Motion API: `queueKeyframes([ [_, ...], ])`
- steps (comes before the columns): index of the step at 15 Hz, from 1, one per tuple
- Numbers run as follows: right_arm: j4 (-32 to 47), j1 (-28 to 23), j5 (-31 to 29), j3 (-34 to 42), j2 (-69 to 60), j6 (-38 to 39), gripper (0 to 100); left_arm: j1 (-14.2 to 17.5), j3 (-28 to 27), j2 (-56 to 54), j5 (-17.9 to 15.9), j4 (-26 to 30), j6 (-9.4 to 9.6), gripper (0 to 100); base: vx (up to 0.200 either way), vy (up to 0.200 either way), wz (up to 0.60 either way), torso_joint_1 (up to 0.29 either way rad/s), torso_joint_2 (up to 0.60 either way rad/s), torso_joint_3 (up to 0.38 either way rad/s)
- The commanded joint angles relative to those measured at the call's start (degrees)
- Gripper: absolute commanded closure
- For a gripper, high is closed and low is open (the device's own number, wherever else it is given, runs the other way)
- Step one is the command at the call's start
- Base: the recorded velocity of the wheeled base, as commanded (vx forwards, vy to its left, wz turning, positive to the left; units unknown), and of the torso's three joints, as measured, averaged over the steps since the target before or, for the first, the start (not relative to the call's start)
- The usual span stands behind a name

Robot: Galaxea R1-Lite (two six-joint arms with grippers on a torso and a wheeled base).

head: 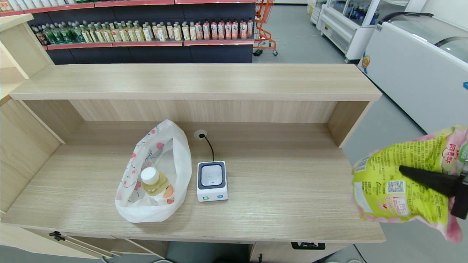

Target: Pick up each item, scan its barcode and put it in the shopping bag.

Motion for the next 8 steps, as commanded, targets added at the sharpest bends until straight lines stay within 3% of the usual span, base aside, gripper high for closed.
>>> queueKeyframes([
  [1, 1.7, 15.9, -17.6, -8.0, 3.2, 12.9, 100, 0.0, 0.0, 0.1, 0.0, 0.0, 0.0, 0, 0.0, 0.0, 0.0, 0.0, 0.0, 0.0],
  [3, 3.9, 27.5, -36.9, -16.0, 10.6, 24.2, 100, 0.0, 0.0, 0.0, 0.0, 0.0, 0.0, 0, 0.0, 0.0, 0.0, 0.0, 0.0, 0.0],
  [4, 4.0, 27.9, -37.4, -16.2, 10.8, 24.7, 100, 0.0, 0.0, 0.1, 0.0, 0.0, 0.0, 0, 0.0, 0.0, 0.0, 0.0, 0.0, 0.0],
  [5, 13.9, 34.5, -43.0, -25.3, 15.2, 34.1, 100, 0.0, 0.0, 0.0, 0.0, 0.0, 0.0, 0, 0.0, 0.0, 0.0, 0.0, 0.0, 0.0],
  [8, 34.8, 42.8, -43.1, -42.4, 19.2, 52.8, 100, 0.1, 0.0, 0.0, 0.0, 0.0, 0.0, 0, 0.0, 0.0, 0.0, 0.0, 0.0, 0.0],
])
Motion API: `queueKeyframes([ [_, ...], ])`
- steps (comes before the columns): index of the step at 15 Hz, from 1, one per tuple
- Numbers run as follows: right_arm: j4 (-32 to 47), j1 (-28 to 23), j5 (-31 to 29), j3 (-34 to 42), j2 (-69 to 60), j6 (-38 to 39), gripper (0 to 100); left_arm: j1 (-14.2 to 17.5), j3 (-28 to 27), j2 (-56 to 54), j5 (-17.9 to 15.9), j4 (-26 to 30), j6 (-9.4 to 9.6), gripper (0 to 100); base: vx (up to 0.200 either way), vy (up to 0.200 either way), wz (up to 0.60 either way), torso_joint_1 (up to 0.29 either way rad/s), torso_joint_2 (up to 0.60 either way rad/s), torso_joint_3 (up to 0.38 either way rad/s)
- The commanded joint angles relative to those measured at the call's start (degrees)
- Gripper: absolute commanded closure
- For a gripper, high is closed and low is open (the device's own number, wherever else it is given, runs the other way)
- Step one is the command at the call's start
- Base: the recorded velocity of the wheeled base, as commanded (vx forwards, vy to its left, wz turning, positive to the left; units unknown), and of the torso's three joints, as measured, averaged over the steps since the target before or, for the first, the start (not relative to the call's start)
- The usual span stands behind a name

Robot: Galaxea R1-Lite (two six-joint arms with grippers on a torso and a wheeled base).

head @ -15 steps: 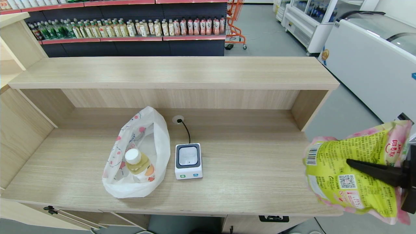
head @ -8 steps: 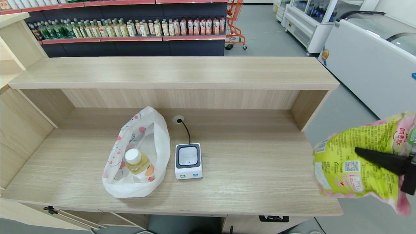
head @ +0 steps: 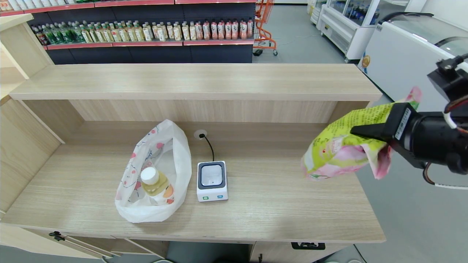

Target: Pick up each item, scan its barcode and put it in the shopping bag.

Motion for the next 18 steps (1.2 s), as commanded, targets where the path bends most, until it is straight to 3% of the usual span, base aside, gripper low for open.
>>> queueKeyframes([
  [1, 21.4, 10.3, -2.0, -20.3, 10.3, 16.9, 100, 0.0, 0.0, 0.1, 0.0, 0.0, 0.0, 0, 0.0, 0.0, 0.0, 0.0, 0.0, 0.0],
  [3, 31.4, 11.3, -2.3, -29.6, 15.0, 23.2, 100, 0.0, 0.0, 0.1, 0.0, 0.0, 0.0, 0, 0.0, 0.0, 0.0, 0.0, 0.0, 0.0],
  [5, 35.6, 11.7, -2.3, -33.4, 17.2, 23.9, 100, 0.0, 0.0, 0.0, 0.0, 0.0, 0.0, 0, 0.0, 0.0, 0.0, 0.0, 0.0, 0.0],
  [11, 35.3, 15.0, -2.3, -29.0, 17.2, 24.1, 100, 0.0, 0.0, 0.0, 0.0, 0.0, -0.09, 0, 0.0, 0.0, 0.0, 0.0, 0.0, 0.0],
  [15, 34.8, 16.5, -2.3, -28.6, 18.3, 26.0, 100, 0.0, 0.0, 0.1, 0.1, 0.0, -0.53, 0, 0.0, 0.2, 0.0, 0.008, 0.0, 0.004],
  [18, 32.7, 13.7, -2.0, -28.8, 21.5, 26.3, 100, 0.0, 0.0, 0.0, 0.1, 0.0, -0.62, 0, 0.0, 0.2, 0.0, -0.002, 0.01, 0.001],
])
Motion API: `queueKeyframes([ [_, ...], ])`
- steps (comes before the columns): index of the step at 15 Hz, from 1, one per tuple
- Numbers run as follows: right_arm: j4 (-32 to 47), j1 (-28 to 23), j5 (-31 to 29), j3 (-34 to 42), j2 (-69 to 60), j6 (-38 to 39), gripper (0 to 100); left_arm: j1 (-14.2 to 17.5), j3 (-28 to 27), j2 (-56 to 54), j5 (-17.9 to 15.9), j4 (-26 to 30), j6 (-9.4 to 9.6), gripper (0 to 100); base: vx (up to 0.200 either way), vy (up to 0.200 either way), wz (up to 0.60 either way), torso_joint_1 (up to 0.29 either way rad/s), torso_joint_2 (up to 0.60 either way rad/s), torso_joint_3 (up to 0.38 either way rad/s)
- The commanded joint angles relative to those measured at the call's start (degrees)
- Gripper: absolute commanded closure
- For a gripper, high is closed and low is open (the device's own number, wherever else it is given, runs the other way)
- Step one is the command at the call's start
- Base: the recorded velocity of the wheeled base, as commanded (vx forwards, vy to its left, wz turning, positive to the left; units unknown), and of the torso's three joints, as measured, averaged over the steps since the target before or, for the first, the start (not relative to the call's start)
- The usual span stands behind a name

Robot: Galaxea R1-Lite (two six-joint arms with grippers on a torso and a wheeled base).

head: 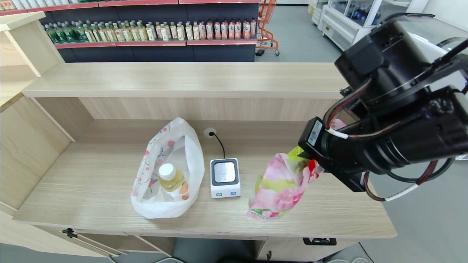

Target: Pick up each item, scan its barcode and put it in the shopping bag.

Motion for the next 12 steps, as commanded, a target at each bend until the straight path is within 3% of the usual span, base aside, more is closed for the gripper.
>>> queueKeyframes([
  [1, -1.9, -2.5, 0.2, -0.4, 2.9, 0.4, 100, 0.0, 0.0, 0.1, 0.0, 0.0, 0.07, 0, 0.0, 0.2, 0.0, -0.002, 0.0, 0.012],
  [4, -4.0, -6.3, 0.3, -2.0, 6.2, 0.7, 100, 0.0, 0.0, 0.1, 0.0, 0.0, 0.33, 0, 0.0, 0.2, 0.0, 0.002, 0.0, 0.002],
  [7, -4.1, -10.0, 0.5, -7.1, 10.3, 0.8, 100, 0.0, 0.0, 0.0, 0.0, 0.0, 0.33, 0, 0.0, 0.0, 0.0, 0.0, 0.0, 0.0],
  [12, 0.1, -10.4, 1.4, -19.2, 19.3, 3.5, 100, 0.0, 0.0, 0.0, 0.0, 0.0, 0.33, 0, 0.0, 0.0, 0.0, 0.0, 0.0, 0.0],
])
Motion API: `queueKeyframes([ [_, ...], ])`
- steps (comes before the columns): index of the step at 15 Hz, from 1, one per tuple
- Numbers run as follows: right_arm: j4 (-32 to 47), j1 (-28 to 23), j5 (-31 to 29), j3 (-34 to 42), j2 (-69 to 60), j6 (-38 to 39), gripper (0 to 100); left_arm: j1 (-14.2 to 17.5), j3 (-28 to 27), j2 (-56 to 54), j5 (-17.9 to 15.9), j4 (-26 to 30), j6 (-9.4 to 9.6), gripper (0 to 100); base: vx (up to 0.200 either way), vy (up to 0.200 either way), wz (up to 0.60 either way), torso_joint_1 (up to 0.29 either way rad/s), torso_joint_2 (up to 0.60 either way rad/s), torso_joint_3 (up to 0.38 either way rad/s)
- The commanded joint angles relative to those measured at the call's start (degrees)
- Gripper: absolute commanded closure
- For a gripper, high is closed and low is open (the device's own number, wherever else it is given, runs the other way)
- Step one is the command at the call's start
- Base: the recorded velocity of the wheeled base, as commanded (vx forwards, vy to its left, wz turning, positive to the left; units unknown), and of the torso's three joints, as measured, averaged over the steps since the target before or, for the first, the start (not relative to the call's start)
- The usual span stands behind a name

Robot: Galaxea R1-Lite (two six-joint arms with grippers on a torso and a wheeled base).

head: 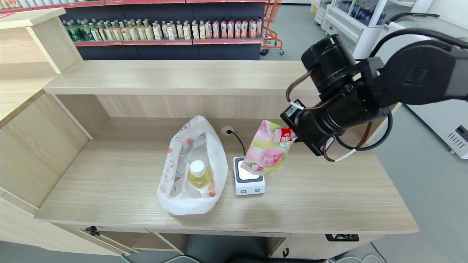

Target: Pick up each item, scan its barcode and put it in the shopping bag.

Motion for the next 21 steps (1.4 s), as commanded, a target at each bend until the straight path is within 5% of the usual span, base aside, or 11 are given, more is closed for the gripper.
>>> queueKeyframes([
  [1, 1.8, -0.1, 0.8, -4.4, 5.2, 2.4, 100, 0.0, 0.0, 0.0, 0.0, 0.0, -0.04, 0, 0.0, 0.0, 0.0, 0.0, 0.0, 0.0],
  [5, 2.3, 0.0, 2.6, -4.2, 8.3, 7.9, 100, 0.0, 0.0, 0.0, 0.0, 0.0, 0.04, 0, 0.0, 0.0, 0.0, 0.0, 0.0, 0.0],
  [21, 1.2, 0.7, 4.8, -4.3, 11.0, 8.9, 100, 0.0, 0.0, 0.0, 0.0, 0.0, 0.04, 0, 0.0, 0.0, 0.0, 0.0, 0.0, 0.0],
])
